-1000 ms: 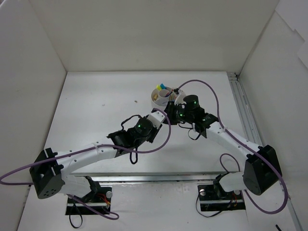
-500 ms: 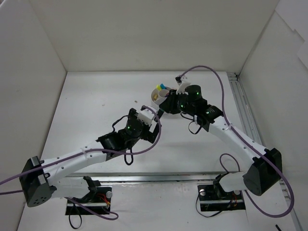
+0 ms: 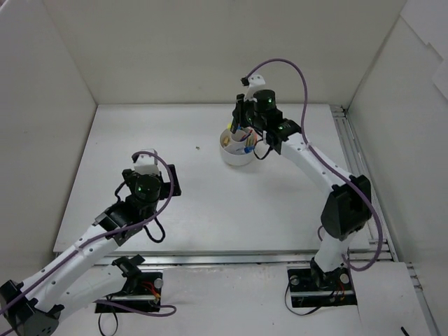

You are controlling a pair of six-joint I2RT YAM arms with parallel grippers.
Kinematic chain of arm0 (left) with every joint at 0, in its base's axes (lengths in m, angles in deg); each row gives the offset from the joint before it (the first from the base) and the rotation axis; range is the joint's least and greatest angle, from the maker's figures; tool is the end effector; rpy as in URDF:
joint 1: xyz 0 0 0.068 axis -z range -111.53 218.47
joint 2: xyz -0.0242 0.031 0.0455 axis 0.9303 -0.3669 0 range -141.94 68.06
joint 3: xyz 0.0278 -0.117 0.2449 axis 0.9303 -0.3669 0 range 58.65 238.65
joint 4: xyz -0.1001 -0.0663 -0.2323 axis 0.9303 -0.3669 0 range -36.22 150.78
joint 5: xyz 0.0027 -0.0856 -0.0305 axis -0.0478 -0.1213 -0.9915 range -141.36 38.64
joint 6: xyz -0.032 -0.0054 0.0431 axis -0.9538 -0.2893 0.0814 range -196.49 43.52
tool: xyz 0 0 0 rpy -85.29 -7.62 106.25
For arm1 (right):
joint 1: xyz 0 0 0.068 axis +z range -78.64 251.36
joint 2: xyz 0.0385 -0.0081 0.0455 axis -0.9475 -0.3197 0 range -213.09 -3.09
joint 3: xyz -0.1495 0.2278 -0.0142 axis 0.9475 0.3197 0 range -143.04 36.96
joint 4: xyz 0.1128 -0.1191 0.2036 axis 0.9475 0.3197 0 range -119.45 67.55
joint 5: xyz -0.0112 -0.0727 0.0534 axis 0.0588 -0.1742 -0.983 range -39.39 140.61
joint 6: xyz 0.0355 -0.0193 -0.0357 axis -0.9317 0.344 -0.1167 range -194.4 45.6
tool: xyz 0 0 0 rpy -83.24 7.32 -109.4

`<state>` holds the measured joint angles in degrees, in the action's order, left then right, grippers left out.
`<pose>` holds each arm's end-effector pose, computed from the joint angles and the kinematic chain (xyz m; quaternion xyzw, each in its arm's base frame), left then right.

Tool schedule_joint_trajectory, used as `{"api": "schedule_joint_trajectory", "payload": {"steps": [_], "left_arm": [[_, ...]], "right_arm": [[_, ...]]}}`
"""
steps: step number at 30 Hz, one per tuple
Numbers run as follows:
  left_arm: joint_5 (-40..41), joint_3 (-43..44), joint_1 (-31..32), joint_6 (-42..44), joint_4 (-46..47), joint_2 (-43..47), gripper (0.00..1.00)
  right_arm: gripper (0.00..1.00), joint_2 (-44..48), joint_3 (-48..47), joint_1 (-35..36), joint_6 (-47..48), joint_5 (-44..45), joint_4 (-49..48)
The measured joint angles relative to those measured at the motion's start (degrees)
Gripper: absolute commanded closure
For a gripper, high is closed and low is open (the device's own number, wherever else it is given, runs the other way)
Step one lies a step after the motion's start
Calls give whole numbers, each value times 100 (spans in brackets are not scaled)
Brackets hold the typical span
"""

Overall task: Sort the stationery into containers
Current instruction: Place the stationery in the storage box.

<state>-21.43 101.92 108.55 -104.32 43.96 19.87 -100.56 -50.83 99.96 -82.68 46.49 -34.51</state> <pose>0.1573 -0.1092 0.3101 -0.0588 0.8106 -0.1254 0.5690 0.3632 0.2010 0.3844 -0.1536 0.7188 0.2394 0.6344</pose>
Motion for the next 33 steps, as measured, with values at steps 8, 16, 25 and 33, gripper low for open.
{"api": "schedule_joint_trajectory", "payload": {"steps": [8, 16, 25, 33], "left_arm": [[-9, -151, -201, -177, -149, 55, 0], [-142, -219, -503, -175, -151, -111, 0], [-739, -463, -1113, -127, -57, -221, 0], [-1121, -466, -1368, -83, 122, -402, 0]], "right_arm": [[100, -1631, -1521, -44, 713, 168, 57], [100, -2487, -2417, -44, 1075, 328, 227], [100, -2721, -2618, -44, 1338, 584, 402], [100, -3029, -2935, -44, 1526, 745, 527]]}}
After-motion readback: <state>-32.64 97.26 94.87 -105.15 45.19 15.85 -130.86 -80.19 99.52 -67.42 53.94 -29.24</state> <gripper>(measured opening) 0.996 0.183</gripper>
